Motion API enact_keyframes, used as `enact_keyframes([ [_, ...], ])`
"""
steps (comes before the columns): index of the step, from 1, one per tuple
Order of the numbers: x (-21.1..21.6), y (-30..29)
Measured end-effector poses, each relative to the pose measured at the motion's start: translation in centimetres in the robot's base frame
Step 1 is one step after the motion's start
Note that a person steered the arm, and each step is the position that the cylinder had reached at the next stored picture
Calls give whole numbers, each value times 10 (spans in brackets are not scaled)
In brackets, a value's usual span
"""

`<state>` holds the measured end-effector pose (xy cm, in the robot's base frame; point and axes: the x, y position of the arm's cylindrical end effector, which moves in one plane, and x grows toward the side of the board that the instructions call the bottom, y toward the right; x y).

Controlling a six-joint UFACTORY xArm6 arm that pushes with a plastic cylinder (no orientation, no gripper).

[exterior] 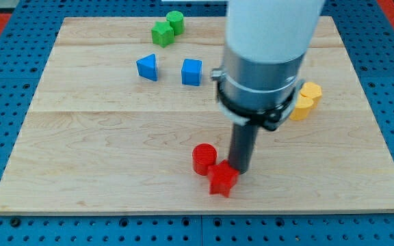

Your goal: Tap the red star

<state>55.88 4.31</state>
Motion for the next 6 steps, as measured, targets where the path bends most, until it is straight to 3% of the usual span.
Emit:
enact_keyframes([
  [1,12,18],
  [2,46,85],
  [3,59,51],
  [5,45,-25],
  [6,34,11],
])
